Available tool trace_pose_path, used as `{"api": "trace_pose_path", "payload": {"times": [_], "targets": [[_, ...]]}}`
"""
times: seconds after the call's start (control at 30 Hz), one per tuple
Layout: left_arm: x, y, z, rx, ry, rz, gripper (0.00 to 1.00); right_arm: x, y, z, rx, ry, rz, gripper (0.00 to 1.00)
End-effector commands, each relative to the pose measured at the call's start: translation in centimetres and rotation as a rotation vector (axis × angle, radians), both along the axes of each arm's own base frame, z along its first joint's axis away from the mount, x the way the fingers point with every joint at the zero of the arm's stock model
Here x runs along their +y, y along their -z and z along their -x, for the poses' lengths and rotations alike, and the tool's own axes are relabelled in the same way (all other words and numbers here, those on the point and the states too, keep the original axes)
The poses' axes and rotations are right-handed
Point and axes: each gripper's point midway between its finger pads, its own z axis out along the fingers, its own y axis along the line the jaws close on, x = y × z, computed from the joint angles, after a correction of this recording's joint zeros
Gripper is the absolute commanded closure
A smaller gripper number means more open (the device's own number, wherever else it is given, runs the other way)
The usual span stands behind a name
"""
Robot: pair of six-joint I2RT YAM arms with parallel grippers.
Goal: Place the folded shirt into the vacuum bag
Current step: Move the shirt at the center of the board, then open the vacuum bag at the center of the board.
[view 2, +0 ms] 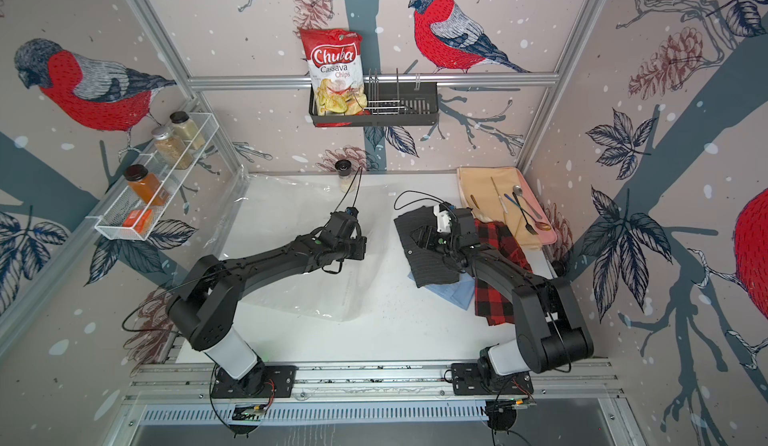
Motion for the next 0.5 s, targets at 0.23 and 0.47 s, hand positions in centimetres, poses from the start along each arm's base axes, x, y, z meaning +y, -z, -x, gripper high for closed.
{"api": "trace_pose_path", "payload": {"times": [0.23,0.47], "targets": [[0.3,0.3,-0.4,-0.016,-0.044,-0.021,1.00,6.1,3.0,-2.7,0.081,-0.123,-0.054,0.38],[0.7,1.4,-0.1,-0.002,-0.062,-0.036,1.00,8.7,5.9,-3.6,0.144,-0.168,-0.086,0.43]]}}
